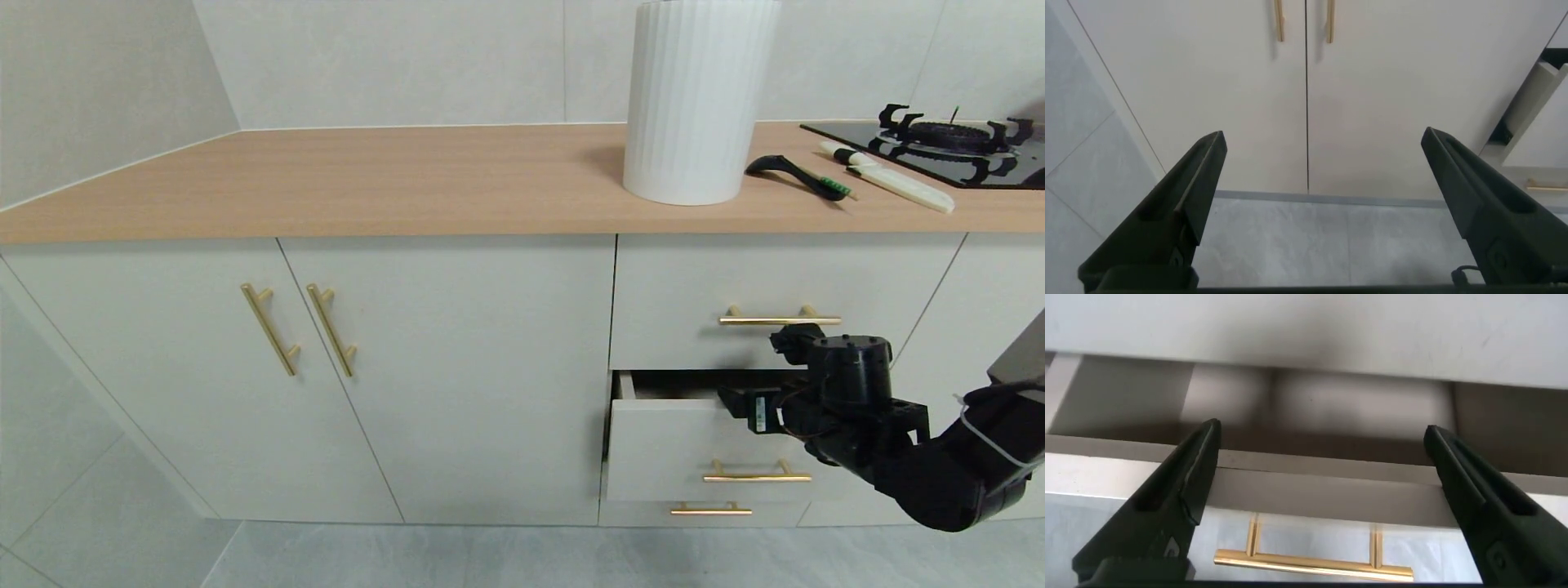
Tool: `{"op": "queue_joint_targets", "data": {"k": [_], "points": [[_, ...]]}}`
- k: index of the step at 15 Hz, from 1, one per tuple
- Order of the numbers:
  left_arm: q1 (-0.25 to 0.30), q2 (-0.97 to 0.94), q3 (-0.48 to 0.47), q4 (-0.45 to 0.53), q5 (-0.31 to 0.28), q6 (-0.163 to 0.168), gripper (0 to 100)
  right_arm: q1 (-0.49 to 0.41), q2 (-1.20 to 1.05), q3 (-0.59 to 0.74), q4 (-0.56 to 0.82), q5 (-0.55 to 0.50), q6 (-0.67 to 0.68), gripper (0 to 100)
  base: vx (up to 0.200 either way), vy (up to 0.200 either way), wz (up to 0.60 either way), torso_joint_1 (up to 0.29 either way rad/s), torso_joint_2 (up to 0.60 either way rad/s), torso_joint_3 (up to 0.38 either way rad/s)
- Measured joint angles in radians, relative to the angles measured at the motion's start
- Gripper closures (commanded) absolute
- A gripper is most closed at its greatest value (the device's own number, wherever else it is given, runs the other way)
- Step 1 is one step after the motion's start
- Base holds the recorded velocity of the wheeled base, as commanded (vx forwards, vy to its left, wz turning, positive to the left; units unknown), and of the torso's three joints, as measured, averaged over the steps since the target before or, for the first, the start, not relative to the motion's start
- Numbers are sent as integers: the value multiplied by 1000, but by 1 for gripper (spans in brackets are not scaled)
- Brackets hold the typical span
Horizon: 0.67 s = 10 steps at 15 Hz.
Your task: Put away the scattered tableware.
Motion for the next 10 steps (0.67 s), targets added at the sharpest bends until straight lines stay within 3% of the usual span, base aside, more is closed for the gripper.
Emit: {"op": "queue_joint_targets", "data": {"k": [6,10], "points": [[0,0,0,0,0,0,0,-2,-135,-3,315,22,-12,0,0,0,0,0,0,0],[0,0,0,0,0,0,0,0,-283,-57,825,73,-59,0,0,0,0,0,0,0]]}}
